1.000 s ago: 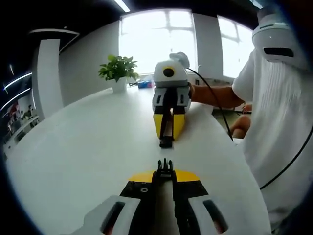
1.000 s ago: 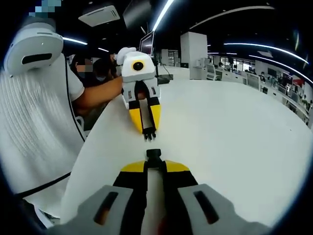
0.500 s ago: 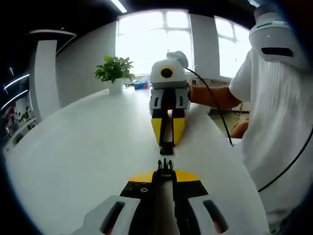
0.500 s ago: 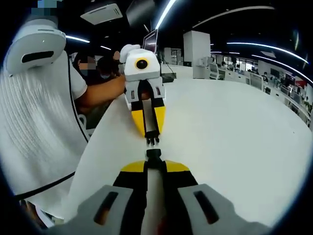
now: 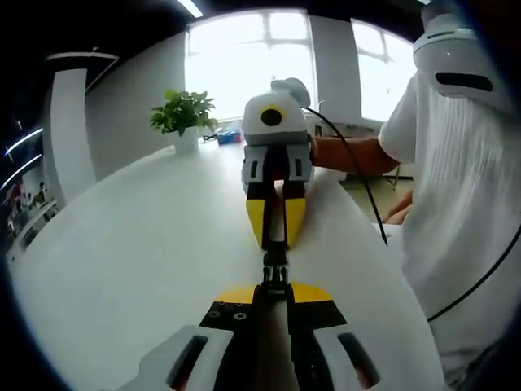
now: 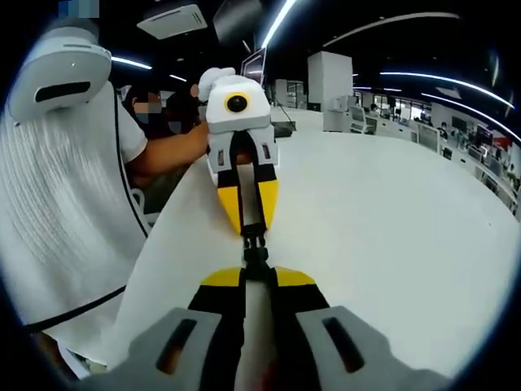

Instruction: Snap the two parts of the plastic buckle together until the buckle closes and remains connected.

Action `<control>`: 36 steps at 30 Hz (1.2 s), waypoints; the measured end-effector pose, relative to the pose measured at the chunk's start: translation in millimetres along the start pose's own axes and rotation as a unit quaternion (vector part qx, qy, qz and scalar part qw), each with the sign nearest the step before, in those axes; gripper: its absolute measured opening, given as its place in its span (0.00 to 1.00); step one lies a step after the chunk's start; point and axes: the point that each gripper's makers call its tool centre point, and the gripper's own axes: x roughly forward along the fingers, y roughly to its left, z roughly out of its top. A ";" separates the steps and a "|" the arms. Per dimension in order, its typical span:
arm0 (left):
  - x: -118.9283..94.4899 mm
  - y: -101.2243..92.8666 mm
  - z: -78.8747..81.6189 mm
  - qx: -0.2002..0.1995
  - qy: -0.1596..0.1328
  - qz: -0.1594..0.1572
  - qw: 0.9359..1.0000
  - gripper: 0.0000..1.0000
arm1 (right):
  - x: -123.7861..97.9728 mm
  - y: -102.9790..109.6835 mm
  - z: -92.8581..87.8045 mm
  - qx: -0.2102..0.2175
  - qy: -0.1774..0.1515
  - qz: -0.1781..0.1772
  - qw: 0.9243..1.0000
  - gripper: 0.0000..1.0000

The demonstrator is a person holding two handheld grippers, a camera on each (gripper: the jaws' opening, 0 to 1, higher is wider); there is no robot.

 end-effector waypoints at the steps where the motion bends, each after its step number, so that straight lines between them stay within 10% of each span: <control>1: 0.3 -0.3 0.1 0.001 0.001 -0.001 1.000 0.12 | 0.4 0.5 0.1 0.000 0.000 0.000 1.000 0.12; 36: 3.0 -3.7 1.2 0.007 0.014 -0.009 1.000 0.12 | 1.3 1.0 -0.3 -0.002 0.004 -0.002 1.000 0.11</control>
